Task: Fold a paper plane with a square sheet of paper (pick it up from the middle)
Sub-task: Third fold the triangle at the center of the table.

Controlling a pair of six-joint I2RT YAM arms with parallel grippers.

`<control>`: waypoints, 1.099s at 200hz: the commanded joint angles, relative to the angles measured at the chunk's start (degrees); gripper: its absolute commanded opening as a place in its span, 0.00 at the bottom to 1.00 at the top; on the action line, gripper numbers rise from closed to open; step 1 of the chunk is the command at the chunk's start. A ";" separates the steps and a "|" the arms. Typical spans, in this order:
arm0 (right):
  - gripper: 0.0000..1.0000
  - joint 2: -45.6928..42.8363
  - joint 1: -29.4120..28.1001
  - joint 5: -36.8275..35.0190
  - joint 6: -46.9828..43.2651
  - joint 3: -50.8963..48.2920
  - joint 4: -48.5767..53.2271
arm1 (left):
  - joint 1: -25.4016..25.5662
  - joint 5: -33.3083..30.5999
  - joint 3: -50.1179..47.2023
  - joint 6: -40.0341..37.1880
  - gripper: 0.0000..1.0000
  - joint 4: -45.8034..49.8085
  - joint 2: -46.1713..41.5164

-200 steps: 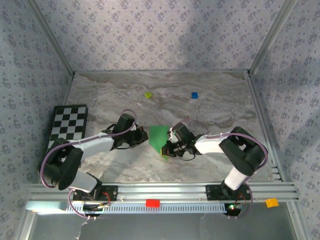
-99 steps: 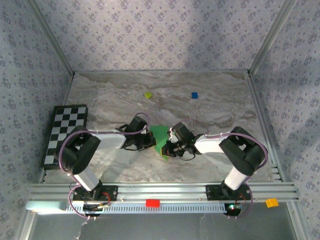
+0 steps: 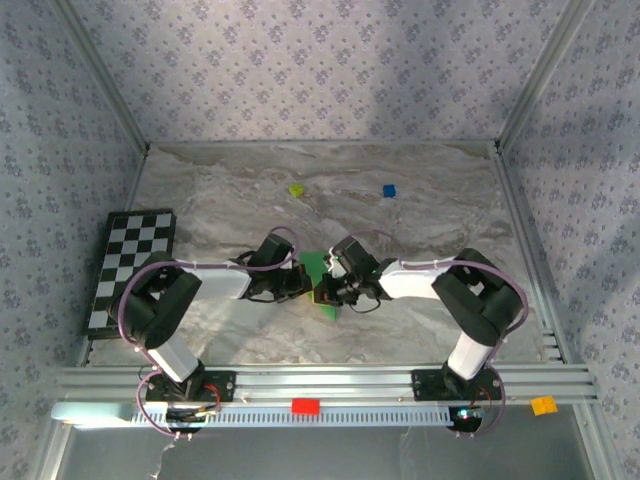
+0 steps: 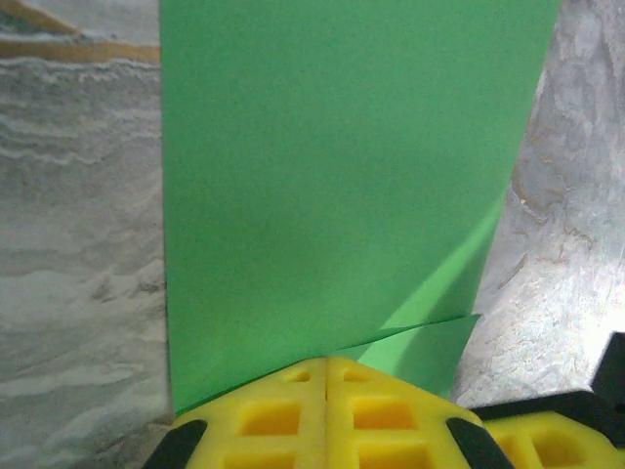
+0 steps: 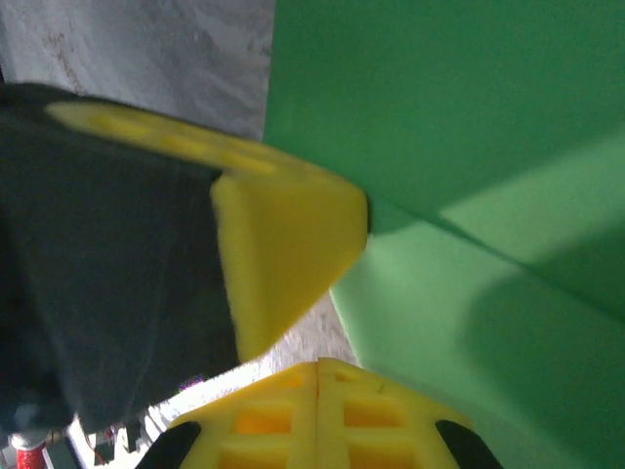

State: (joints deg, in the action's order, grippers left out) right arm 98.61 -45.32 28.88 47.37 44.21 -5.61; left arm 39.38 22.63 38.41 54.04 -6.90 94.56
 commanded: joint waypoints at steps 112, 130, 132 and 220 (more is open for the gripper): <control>0.06 -7.74 -0.34 0.57 -1.17 -10.29 1.19 | -1.02 -3.46 -1.41 -1.31 0.00 5.05 0.62; 0.07 -9.47 -0.47 0.27 -1.43 -11.99 1.71 | -0.99 -3.40 -1.50 -1.13 0.00 4.80 0.83; 0.07 -9.59 -0.47 0.20 -1.46 -12.25 1.73 | -1.04 -3.39 -1.50 -1.04 0.00 4.72 0.81; 0.08 -22.08 1.88 -8.93 -3.19 -13.51 13.47 | -0.79 -5.07 -4.26 4.79 0.00 2.94 -1.52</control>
State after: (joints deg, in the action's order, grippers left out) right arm 81.25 -44.56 26.11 45.45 30.65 0.47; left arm 38.98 22.22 37.08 55.61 -7.84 93.73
